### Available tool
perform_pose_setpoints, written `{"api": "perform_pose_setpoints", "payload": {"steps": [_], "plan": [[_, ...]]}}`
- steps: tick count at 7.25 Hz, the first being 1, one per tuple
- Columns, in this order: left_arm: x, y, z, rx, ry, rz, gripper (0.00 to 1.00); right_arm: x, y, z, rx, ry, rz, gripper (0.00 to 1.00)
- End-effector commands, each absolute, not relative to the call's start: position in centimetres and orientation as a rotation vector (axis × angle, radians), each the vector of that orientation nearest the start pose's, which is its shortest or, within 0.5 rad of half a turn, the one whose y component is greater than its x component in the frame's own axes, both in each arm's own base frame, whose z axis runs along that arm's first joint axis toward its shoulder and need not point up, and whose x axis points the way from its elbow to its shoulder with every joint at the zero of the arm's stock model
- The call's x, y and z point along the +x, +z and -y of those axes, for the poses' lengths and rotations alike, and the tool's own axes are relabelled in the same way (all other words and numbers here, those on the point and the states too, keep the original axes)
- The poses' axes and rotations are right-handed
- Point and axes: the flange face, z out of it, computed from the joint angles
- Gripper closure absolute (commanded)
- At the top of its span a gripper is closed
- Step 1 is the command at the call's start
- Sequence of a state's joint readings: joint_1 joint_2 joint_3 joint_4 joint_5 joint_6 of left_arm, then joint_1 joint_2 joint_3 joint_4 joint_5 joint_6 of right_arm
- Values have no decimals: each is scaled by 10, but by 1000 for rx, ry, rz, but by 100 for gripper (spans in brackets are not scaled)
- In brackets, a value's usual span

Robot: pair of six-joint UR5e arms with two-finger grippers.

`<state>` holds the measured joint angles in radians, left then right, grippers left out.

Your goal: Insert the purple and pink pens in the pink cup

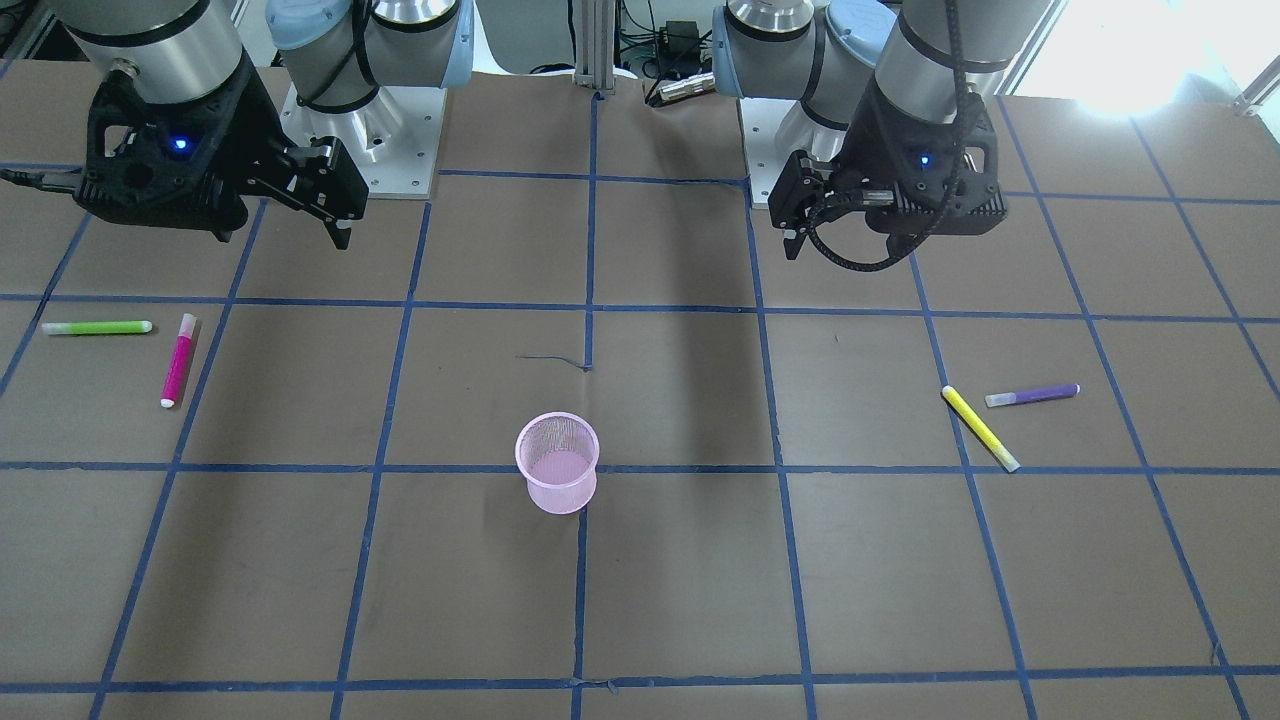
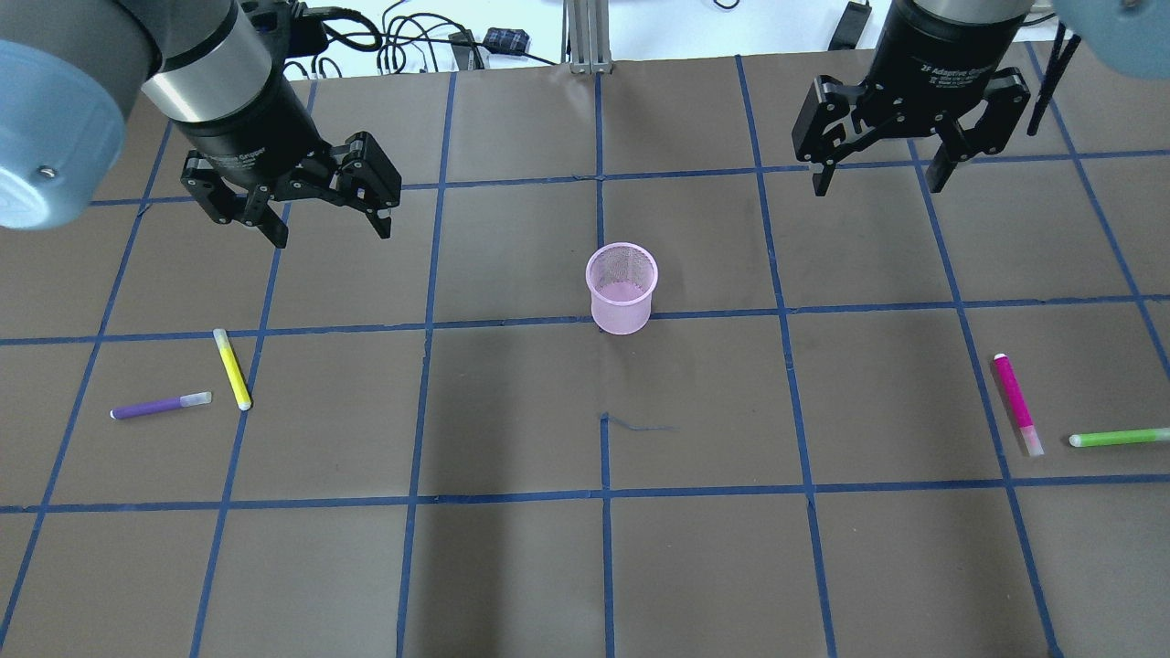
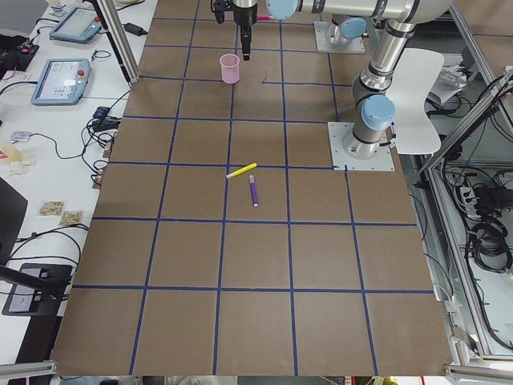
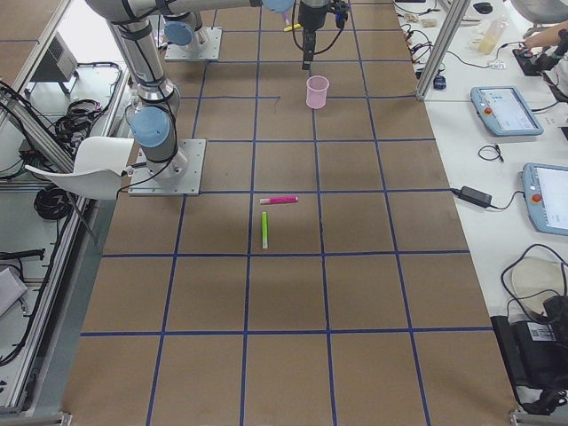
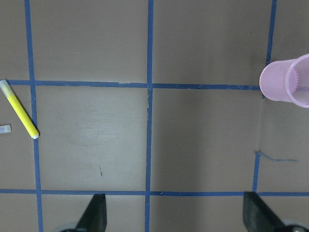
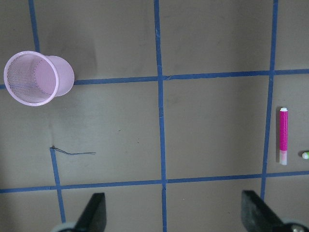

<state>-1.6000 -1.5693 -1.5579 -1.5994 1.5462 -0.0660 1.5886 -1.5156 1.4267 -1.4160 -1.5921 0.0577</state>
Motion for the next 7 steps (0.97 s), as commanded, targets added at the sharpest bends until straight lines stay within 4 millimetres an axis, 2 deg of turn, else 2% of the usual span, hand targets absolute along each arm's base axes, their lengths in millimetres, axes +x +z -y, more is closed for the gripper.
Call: {"api": "perform_pose_setpoints", "payload": {"steps": [1,3,4,5,6,7], "plan": [[-150,492,486,-59,26,-3165,0,139,516,505,62,98,-3163,0],[-148,492,486,-59,26,-3165,0,132,514,507,95,108,-3162,0],[-143,491,488,21,25,-3166,0,122,516,511,130,92,-3160,0],[-129,492,491,192,26,-3160,0,101,513,518,137,81,-3158,0],[-100,486,492,330,49,-3150,0,75,510,526,199,91,-3153,0],[-69,476,490,437,78,-3143,0,48,486,546,218,137,-3155,0]]}}
